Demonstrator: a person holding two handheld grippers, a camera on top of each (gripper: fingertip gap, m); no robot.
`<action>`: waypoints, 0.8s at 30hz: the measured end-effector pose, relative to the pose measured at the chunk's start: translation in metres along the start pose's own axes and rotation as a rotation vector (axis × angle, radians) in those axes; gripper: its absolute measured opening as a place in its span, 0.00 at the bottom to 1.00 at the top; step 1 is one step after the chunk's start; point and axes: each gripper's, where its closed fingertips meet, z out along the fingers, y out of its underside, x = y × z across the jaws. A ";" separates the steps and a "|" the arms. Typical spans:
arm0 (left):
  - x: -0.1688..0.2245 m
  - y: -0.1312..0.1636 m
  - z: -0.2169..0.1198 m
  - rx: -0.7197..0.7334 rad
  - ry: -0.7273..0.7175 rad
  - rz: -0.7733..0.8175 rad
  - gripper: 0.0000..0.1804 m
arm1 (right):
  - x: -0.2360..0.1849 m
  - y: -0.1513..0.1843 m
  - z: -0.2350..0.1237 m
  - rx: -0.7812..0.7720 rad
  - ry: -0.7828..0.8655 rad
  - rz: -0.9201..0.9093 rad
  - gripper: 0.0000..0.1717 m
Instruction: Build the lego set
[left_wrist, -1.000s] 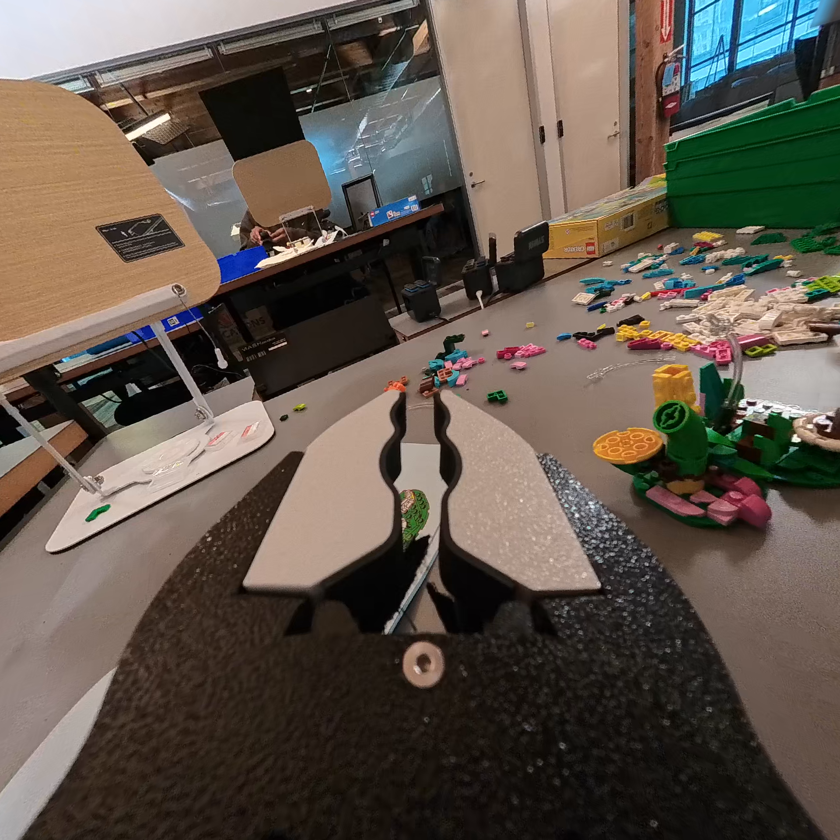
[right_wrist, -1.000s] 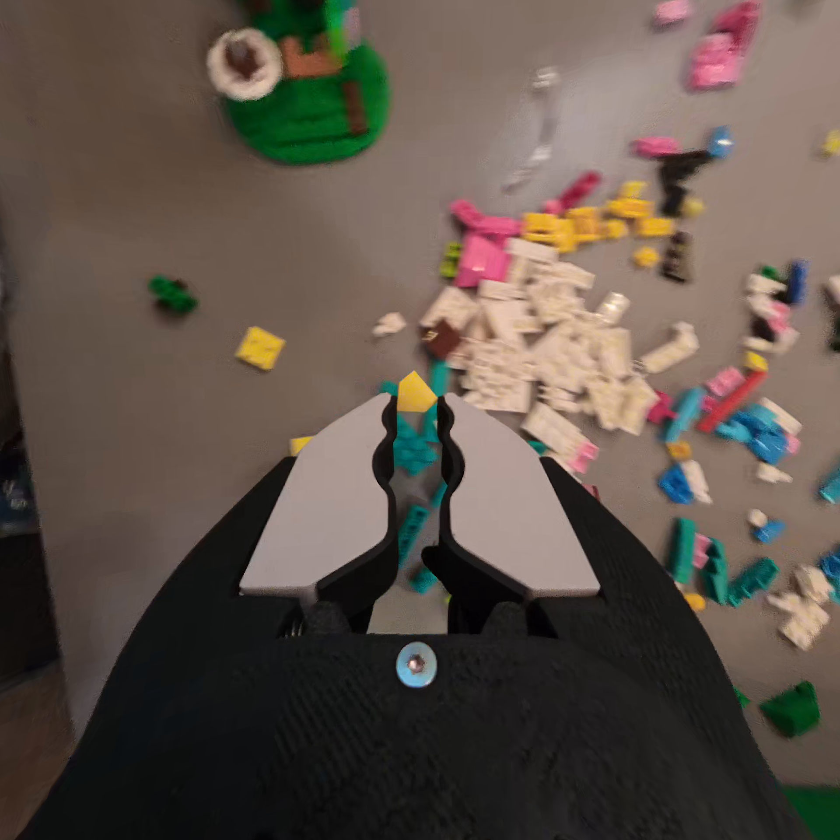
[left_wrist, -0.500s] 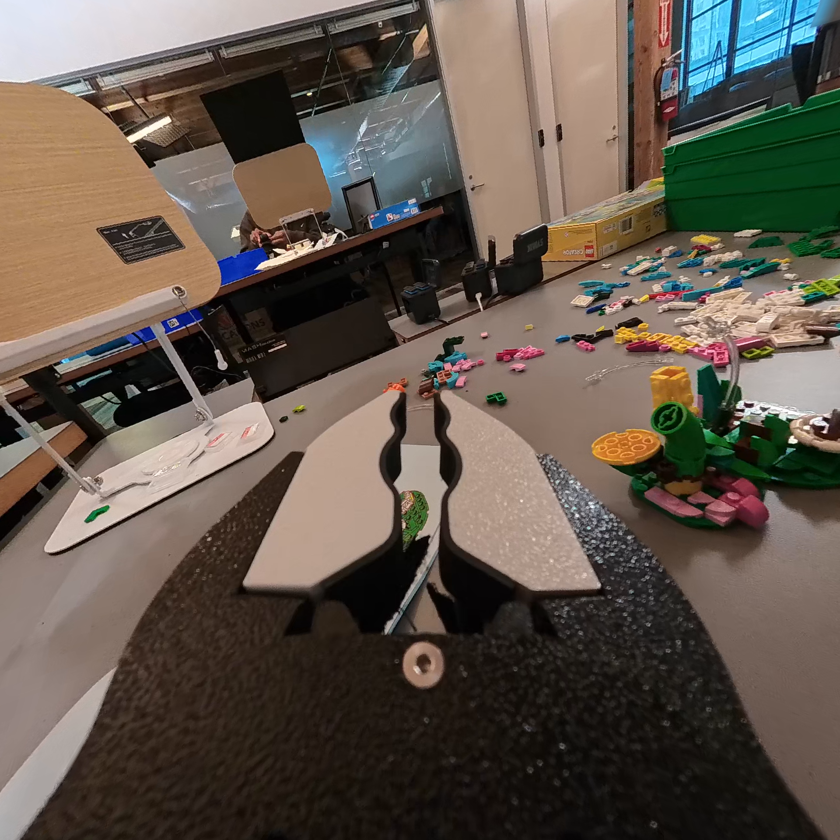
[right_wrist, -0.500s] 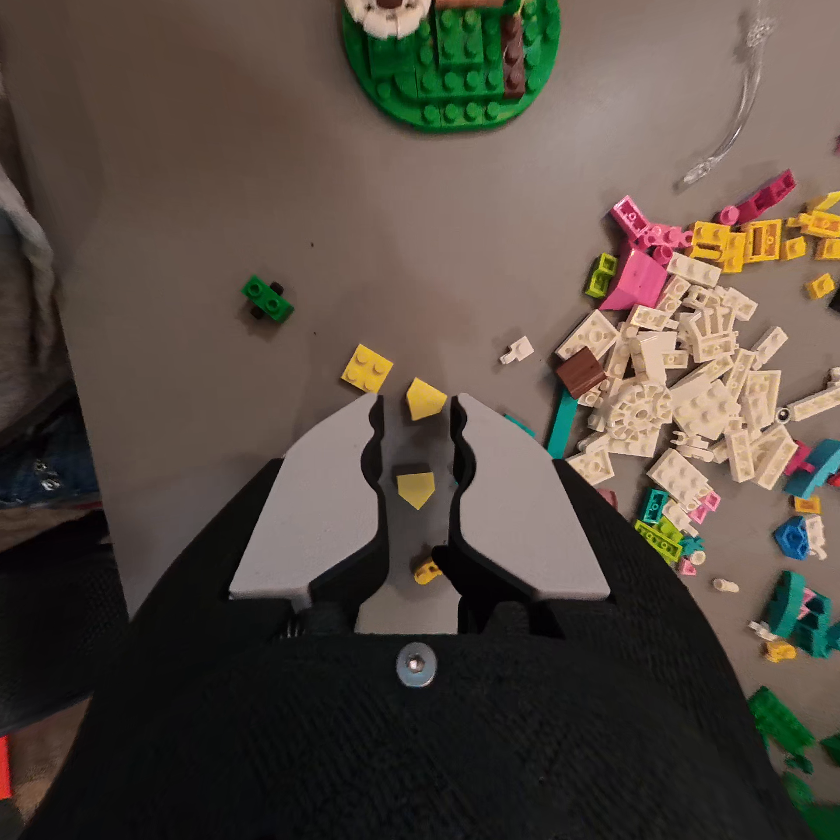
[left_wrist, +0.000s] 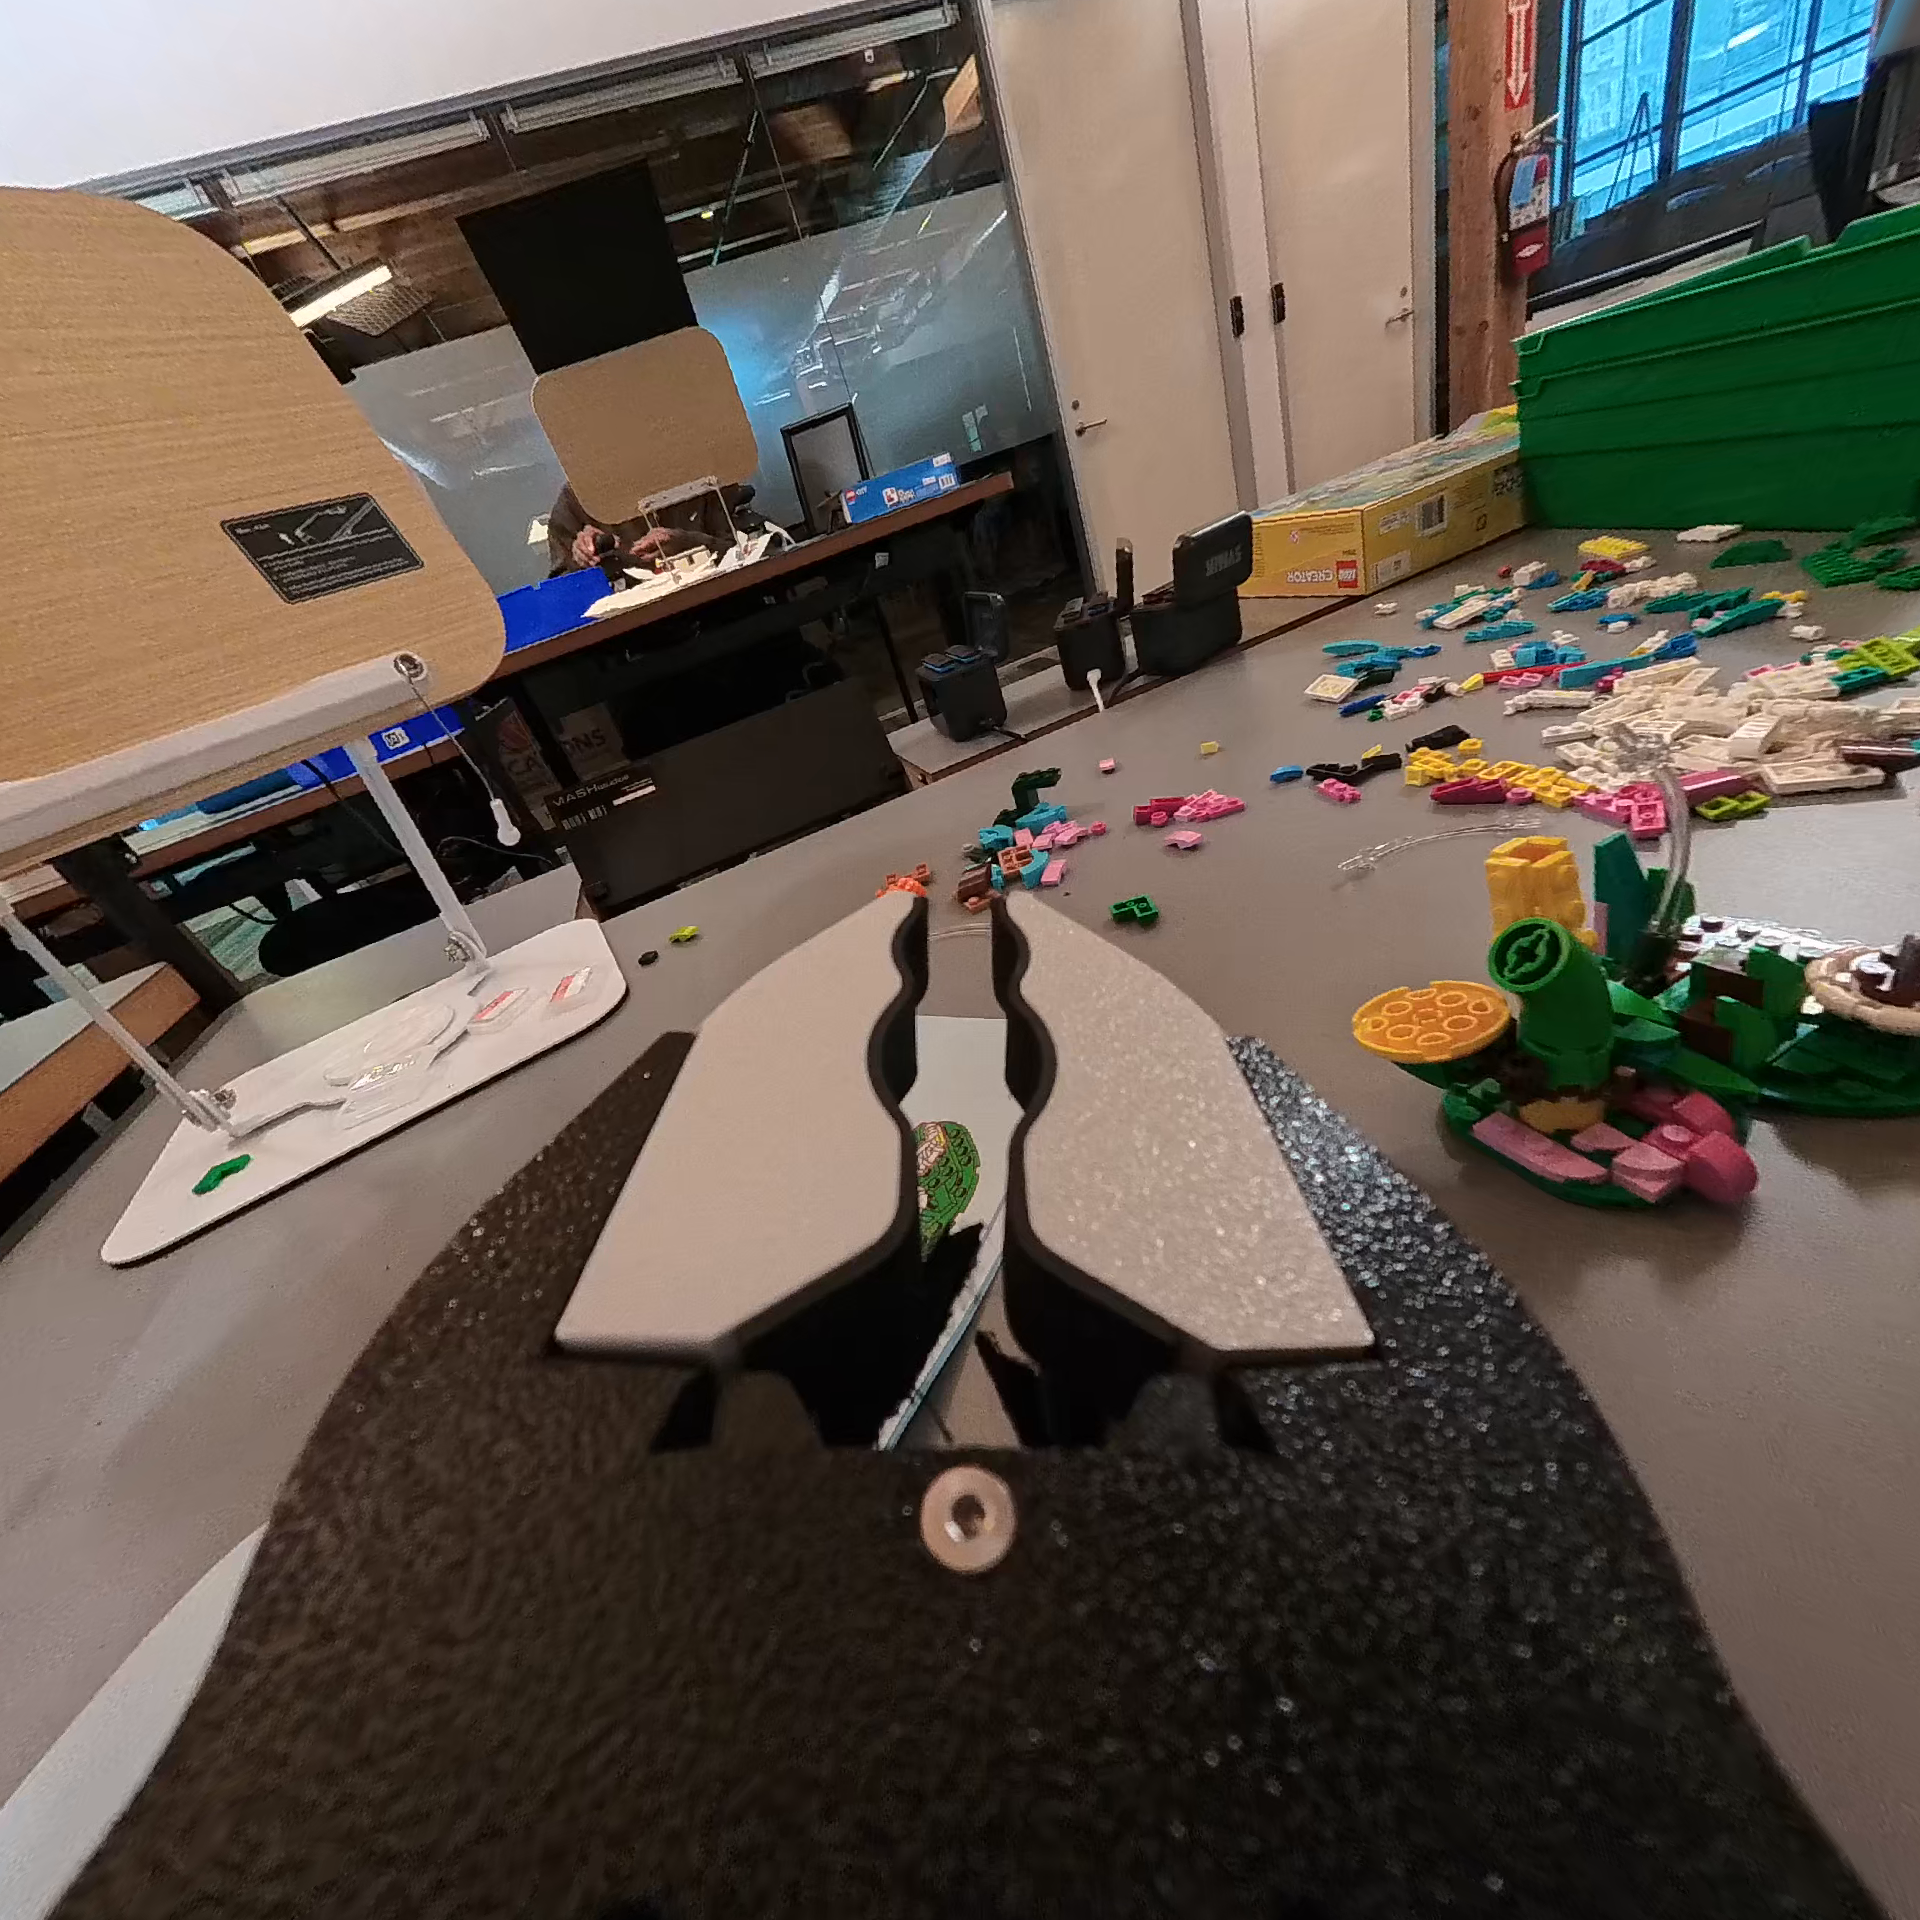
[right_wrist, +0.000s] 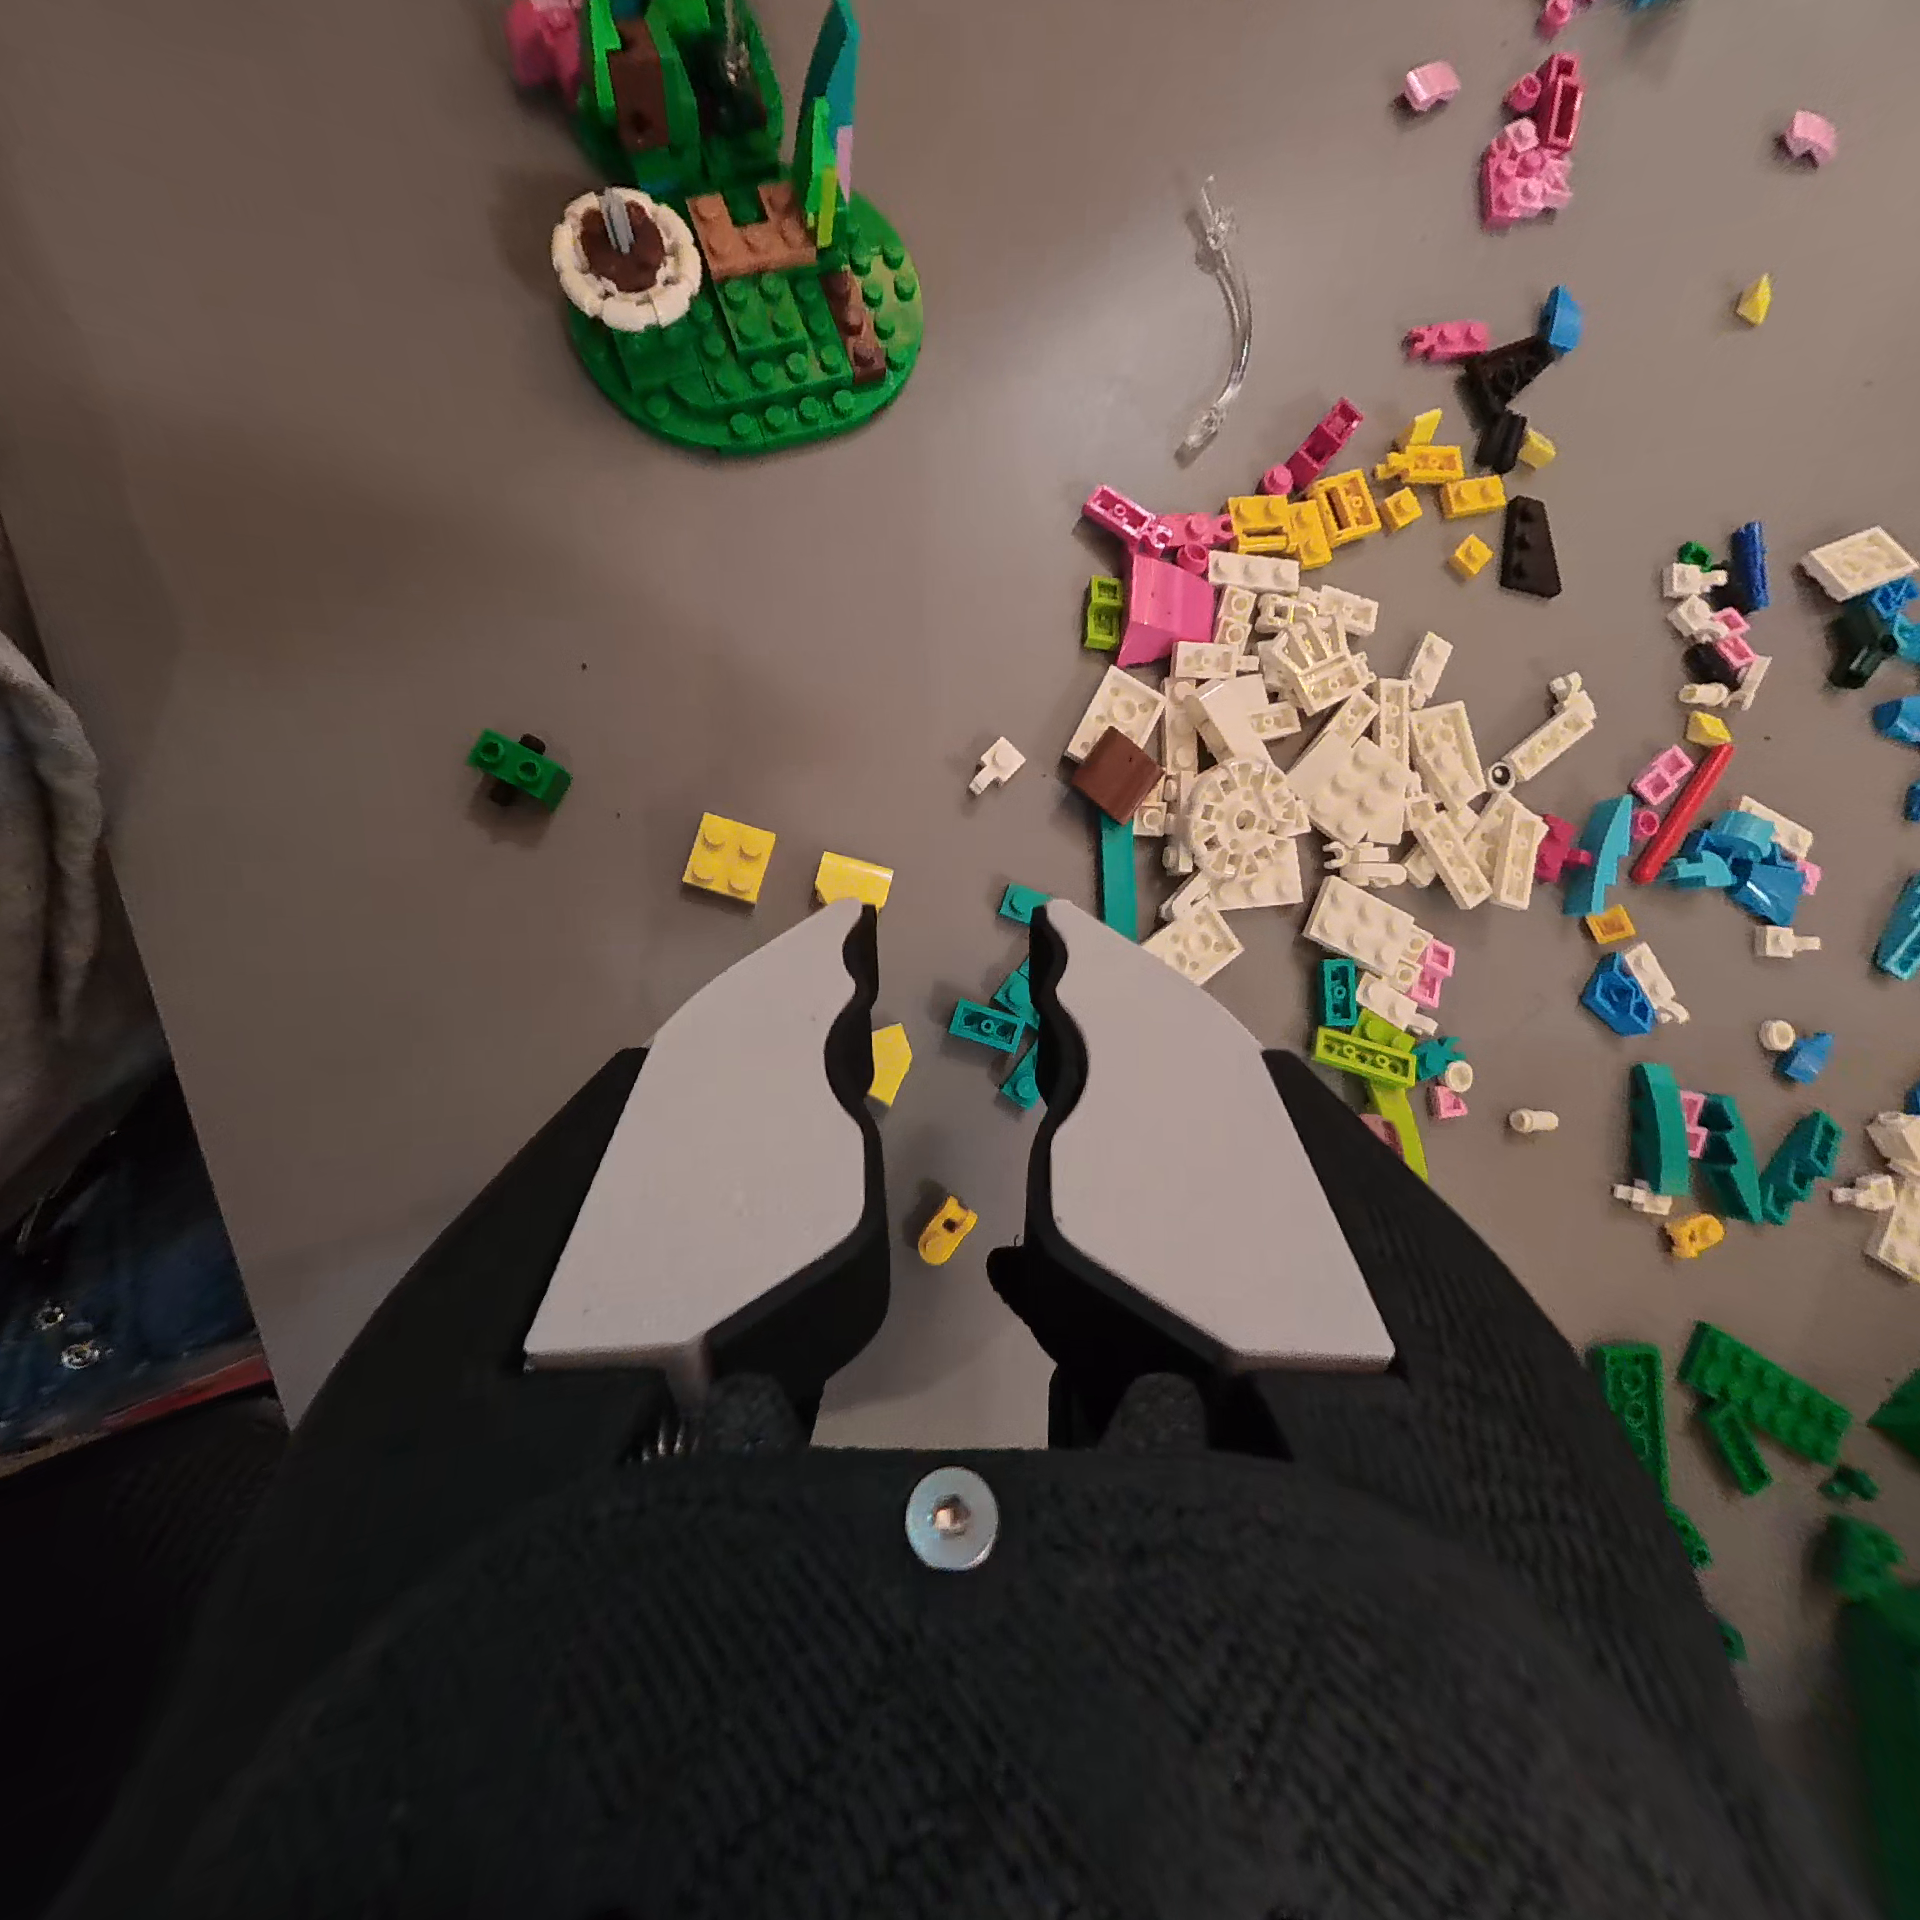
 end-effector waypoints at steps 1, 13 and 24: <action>0.000 0.000 0.000 0.000 -0.001 0.000 0.06 | -0.001 0.001 0.000 0.001 -0.001 0.003 0.15; 0.000 0.000 0.000 0.001 0.000 0.001 0.06 | -0.005 0.003 0.006 -0.007 -0.023 0.010 0.14; 0.000 0.000 -0.001 0.001 0.000 0.002 0.06 | -0.008 0.003 0.009 -0.009 -0.030 0.004 0.14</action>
